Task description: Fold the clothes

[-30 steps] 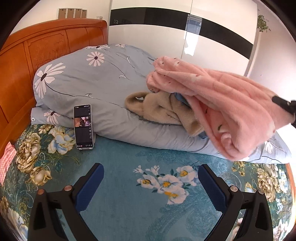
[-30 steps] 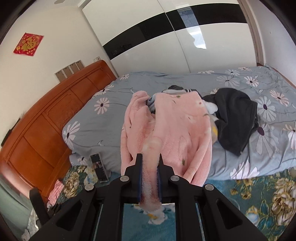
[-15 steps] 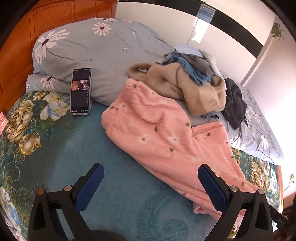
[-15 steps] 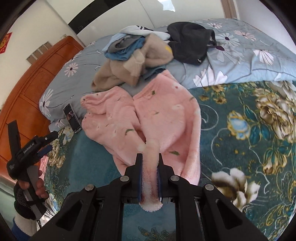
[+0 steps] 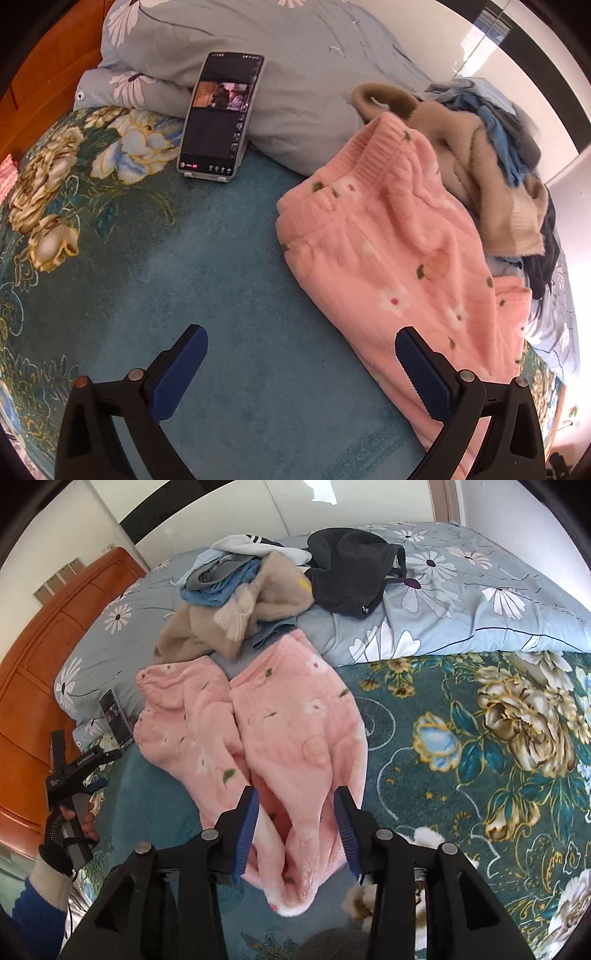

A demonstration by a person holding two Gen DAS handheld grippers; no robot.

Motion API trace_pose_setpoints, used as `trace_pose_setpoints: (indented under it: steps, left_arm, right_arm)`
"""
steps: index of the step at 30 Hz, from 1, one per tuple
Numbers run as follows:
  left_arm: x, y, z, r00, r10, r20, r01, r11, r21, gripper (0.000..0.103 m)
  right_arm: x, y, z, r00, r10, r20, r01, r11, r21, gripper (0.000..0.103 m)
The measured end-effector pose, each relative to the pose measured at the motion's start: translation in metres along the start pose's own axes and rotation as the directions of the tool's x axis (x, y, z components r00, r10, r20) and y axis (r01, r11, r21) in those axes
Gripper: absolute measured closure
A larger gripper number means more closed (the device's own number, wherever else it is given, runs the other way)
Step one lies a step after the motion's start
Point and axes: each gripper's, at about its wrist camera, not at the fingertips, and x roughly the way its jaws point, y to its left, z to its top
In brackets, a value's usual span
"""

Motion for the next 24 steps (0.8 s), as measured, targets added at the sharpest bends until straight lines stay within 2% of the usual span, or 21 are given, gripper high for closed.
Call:
trace_pose_setpoints:
  steps: [3, 8, 11, 13, 16, 18, 20, 21, 24]
  left_arm:
    - [0.027, 0.004, 0.011, 0.999, 0.001, -0.038, -0.002, 1.000, -0.029, 0.001]
    - [0.053, 0.009, 0.026, 0.998, -0.002, -0.065, -0.002, 0.998, -0.060, 0.001]
    - [0.063, 0.009, 0.035, 0.998, -0.013, -0.069, 0.009, 0.998, -0.066, 0.001]
    - [0.070, 0.009, 0.039, 0.997, -0.024, -0.073, 0.019, 0.997, -0.071, 0.002]
    - [0.077, 0.006, 0.040, 0.995, -0.051, -0.084, 0.044, 0.996, -0.082, 0.004]
    - [0.082, 0.002, 0.040, 0.995, -0.042, -0.090, 0.036, 0.997, -0.067, 0.006]
    - [0.087, -0.002, 0.041, 0.995, -0.030, -0.094, 0.025, 0.998, -0.049, 0.017]
    - [0.090, -0.003, 0.041, 0.995, -0.029, -0.098, 0.024, 0.999, -0.049, 0.020]
    - [0.094, -0.002, 0.041, 0.994, -0.038, -0.099, 0.032, 0.998, -0.059, 0.020]
  right_arm:
    - [0.011, 0.002, 0.018, 1.000, -0.017, 0.003, 0.017, 1.000, -0.008, 0.059]
    - [0.097, 0.027, 0.053, 0.990, -0.044, -0.131, 0.039, 0.998, -0.046, 0.059]
    - [0.128, 0.035, 0.065, 0.985, -0.012, -0.171, 0.009, 1.000, -0.021, 0.059]
    - [0.143, 0.043, 0.067, 0.980, -0.023, -0.197, 0.015, 0.999, -0.042, 0.059]
    - [0.140, 0.036, 0.073, 0.983, -0.041, -0.179, 0.033, 0.998, -0.045, 0.059]
    - [0.139, 0.031, 0.077, 0.985, -0.052, -0.167, 0.045, 0.998, -0.047, 0.059]
    - [0.137, 0.026, 0.081, 0.986, -0.064, -0.154, 0.057, 0.997, -0.049, 0.059]
    - [0.136, 0.024, 0.083, 0.987, -0.070, -0.148, 0.063, 0.997, -0.050, 0.060]
    - [0.134, 0.017, 0.089, 0.988, -0.088, -0.129, 0.081, 0.995, -0.052, 0.060]
